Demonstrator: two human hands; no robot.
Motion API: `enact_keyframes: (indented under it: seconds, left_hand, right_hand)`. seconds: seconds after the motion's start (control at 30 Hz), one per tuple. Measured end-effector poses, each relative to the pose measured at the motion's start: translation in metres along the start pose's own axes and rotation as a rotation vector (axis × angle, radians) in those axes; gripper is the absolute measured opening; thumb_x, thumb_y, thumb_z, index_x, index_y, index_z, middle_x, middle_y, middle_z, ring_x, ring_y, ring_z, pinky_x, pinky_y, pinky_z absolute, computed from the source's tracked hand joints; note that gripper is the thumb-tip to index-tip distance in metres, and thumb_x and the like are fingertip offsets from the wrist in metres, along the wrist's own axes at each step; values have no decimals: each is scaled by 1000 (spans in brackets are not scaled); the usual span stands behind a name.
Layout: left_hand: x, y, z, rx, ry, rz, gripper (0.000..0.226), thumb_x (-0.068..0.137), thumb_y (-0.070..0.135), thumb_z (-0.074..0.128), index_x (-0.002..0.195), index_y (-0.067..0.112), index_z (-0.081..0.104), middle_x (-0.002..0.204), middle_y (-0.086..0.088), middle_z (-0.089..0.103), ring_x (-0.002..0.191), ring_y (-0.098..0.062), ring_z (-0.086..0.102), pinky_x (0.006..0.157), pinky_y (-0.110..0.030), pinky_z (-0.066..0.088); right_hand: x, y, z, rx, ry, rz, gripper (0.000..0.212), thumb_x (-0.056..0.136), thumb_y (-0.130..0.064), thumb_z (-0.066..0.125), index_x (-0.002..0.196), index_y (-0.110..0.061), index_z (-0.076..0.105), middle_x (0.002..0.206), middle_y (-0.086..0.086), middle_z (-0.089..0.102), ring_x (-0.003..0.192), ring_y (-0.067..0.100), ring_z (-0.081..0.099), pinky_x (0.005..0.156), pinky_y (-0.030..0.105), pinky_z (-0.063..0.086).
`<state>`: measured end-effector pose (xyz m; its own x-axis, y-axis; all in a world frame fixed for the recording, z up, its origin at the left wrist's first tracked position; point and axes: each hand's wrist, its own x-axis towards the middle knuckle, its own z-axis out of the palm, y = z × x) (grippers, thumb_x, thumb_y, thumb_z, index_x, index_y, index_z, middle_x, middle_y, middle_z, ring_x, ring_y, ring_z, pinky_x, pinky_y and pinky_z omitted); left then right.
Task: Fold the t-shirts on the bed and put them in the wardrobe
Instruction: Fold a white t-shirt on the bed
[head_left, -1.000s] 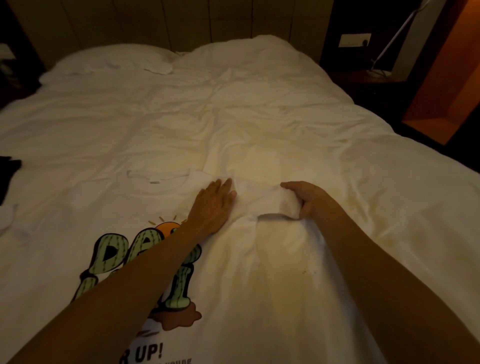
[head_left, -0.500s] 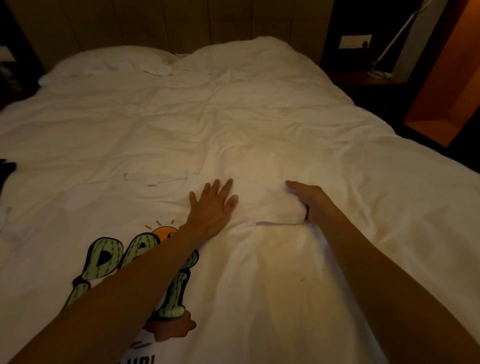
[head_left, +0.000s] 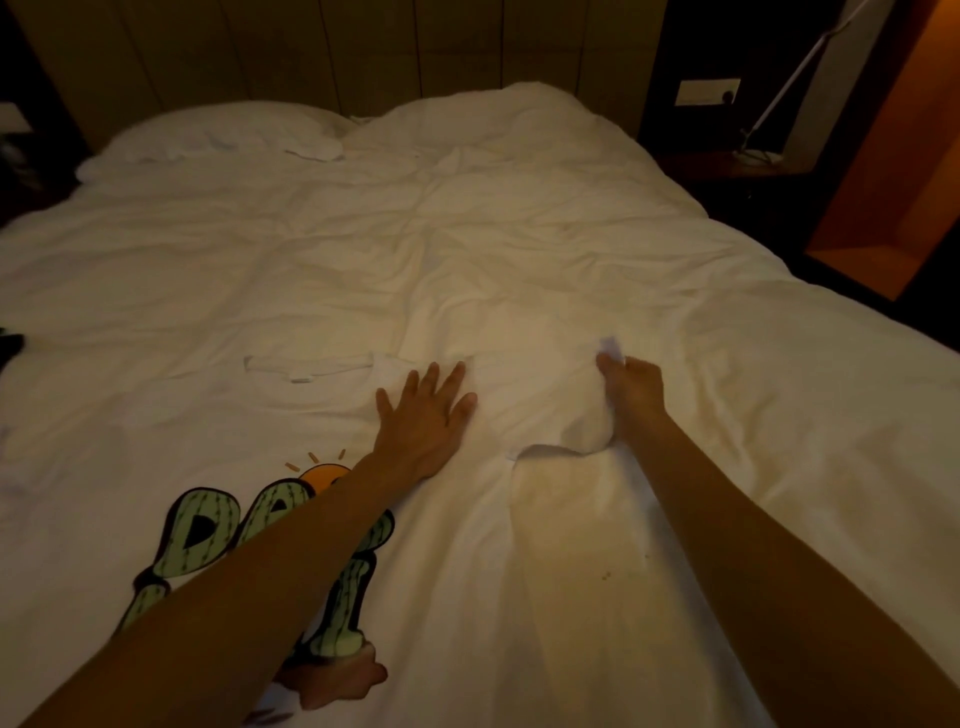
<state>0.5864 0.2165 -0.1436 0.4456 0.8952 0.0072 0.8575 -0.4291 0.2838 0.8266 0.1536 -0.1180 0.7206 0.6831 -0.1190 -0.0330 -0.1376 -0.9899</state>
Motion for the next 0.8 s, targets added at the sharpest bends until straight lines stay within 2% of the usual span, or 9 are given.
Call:
enact_keyframes:
  seconds: [0.1, 0.2, 0.23, 0.3, 0.43, 0.5, 0.6, 0.7, 0.8]
  left_hand:
    - [1, -1, 5, 55, -53, -26, 62, 98, 63, 9, 155, 42, -1, 165, 2, 0, 151, -26, -1, 117, -61, -4]
    - [2, 0, 7, 66, -70, -41, 63, 97, 66, 9, 155, 43, -1, 165, 3, -2, 151, -27, -3, 116, -61, -7]
    - [2, 0, 7, 71, -75, -45, 63, 96, 67, 9, 155, 43, -2, 165, 3, -2, 151, -27, -3, 116, -61, -7]
    - [1, 1, 8, 85, -86, -52, 64, 96, 68, 9, 154, 44, -2, 165, 4, -3, 151, -27, -3, 116, -61, -7]
    - [-4, 5, -1, 61, -73, -57, 62, 100, 61, 11, 156, 38, 1, 166, -1, 1, 151, -27, 1, 118, -59, -2]
    - [-12, 12, -6, 1, -35, -35, 60, 101, 56, 11, 157, 34, 3, 165, -3, 4, 151, -25, 3, 120, -56, -1]
    - [-21, 21, -2, -28, -61, 7, 61, 101, 58, 11, 156, 35, 1, 165, -1, 1, 152, -23, 0, 120, -54, -3]
    - [-22, 19, 10, 34, -89, 3, 63, 99, 62, 12, 156, 38, -1, 165, 0, -3, 152, -24, -4, 119, -55, -6]
    - [-23, 18, 15, 61, -75, 13, 63, 99, 61, 11, 156, 37, -2, 165, -1, -5, 151, -24, -5, 119, -54, -7]
  right_hand:
    - [-3, 9, 0, -91, -26, 153, 38, 90, -28, 68, 105, 6, 66, 98, 23, 67, 91, 36, 66, 86, 48, 55]
    - [-10, 2, -3, 43, -128, 299, 50, 82, -35, 77, 114, -2, 58, 107, 17, 64, 92, 34, 65, 81, 45, 56]
    - [-13, 2, -4, 32, -154, 333, 57, 80, -33, 79, 118, 3, 58, 109, 18, 64, 93, 35, 65, 82, 47, 56]
    - [-22, 4, -5, -17, -170, 340, 52, 81, -22, 79, 120, 7, 60, 108, 22, 65, 92, 36, 66, 82, 50, 56]
    - [-34, 1, -7, -37, -101, 221, 32, 86, -5, 70, 115, 6, 63, 108, 22, 65, 89, 34, 62, 84, 49, 54]
    - [-34, -6, -10, -19, -81, 125, 24, 86, -2, 68, 109, 3, 66, 101, 19, 66, 84, 30, 62, 79, 41, 53]
    - [-33, -14, -10, -97, -68, 31, 6, 84, -3, 70, 89, -6, 67, 97, 20, 68, 82, 30, 64, 79, 44, 54]
    - [-36, -17, -6, -145, -71, 21, 5, 84, -4, 69, 82, -8, 66, 96, 21, 68, 87, 34, 66, 86, 51, 55]
    - [-43, -27, 1, -144, -93, -12, 7, 87, -5, 65, 80, -6, 67, 98, 24, 70, 85, 34, 67, 82, 48, 55]
